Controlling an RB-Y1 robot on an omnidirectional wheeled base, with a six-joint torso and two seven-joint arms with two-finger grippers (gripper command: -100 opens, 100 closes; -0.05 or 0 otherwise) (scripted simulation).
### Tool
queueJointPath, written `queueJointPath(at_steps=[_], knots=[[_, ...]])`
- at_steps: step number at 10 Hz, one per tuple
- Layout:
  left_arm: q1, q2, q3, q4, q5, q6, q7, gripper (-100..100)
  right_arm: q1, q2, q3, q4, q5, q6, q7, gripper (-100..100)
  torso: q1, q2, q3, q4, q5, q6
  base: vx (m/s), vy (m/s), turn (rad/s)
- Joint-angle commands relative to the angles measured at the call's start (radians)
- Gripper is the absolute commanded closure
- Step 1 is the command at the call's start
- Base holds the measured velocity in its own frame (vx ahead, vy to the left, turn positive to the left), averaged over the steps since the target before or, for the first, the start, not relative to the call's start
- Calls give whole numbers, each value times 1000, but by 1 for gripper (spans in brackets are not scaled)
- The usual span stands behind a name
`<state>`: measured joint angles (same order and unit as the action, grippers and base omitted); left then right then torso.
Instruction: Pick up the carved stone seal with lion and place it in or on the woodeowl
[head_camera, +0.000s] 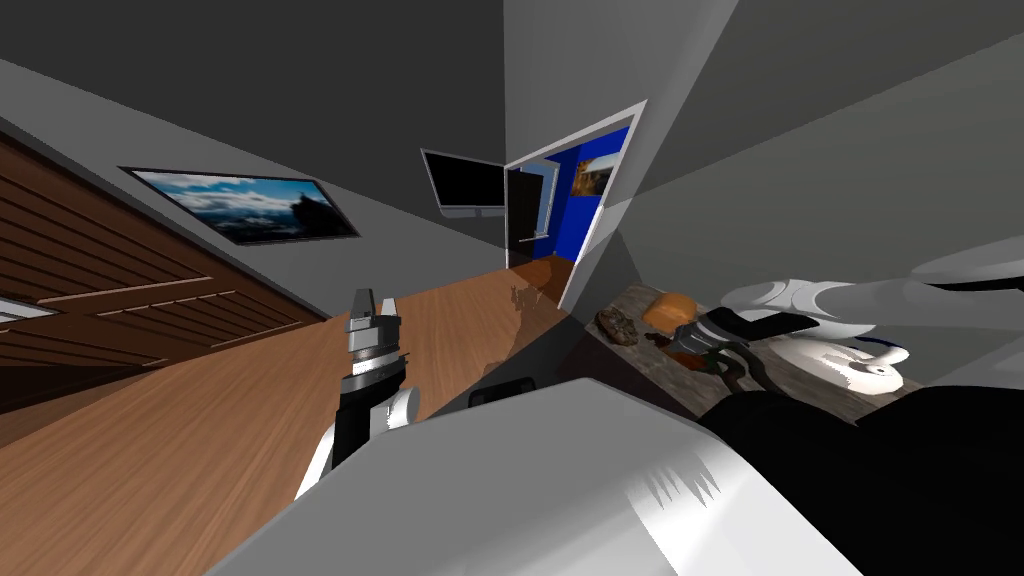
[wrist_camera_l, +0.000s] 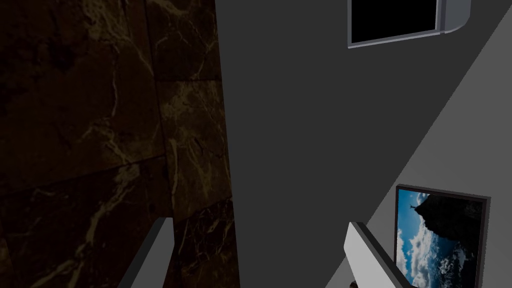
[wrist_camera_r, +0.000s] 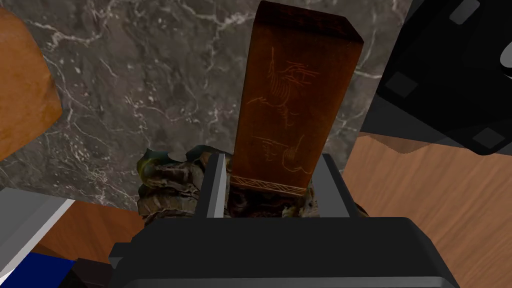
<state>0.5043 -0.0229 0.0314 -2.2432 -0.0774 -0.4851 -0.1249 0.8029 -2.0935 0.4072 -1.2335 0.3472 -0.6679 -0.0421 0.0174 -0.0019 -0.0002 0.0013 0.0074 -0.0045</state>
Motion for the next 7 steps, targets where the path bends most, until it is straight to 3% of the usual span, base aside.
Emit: queueJointPath(at_steps=[1,2,5,7], knots=[[0,0,0,0,0,0,0,0,-8,-50,-34,7,2,-20,-9,100,0,0,0,0,0,0,-20,116,46],[0,0,0,0,0,0,0,0,-19,-82,-45,4,-5,-31,-13,100,0,0,0,0,1,-1,-38,103,62],[0,0,0,0,0,0,0,0,-19,-92,-45,4,-5,-31,-13,100,-8,0,0,-1,-2,2,4,26,5],[0,0,0,0,0,0,0,0,-42,-159,-67,-6,-21,-54,-24,100,-9,-1,-1,-1,-2,0,3,30,52]])
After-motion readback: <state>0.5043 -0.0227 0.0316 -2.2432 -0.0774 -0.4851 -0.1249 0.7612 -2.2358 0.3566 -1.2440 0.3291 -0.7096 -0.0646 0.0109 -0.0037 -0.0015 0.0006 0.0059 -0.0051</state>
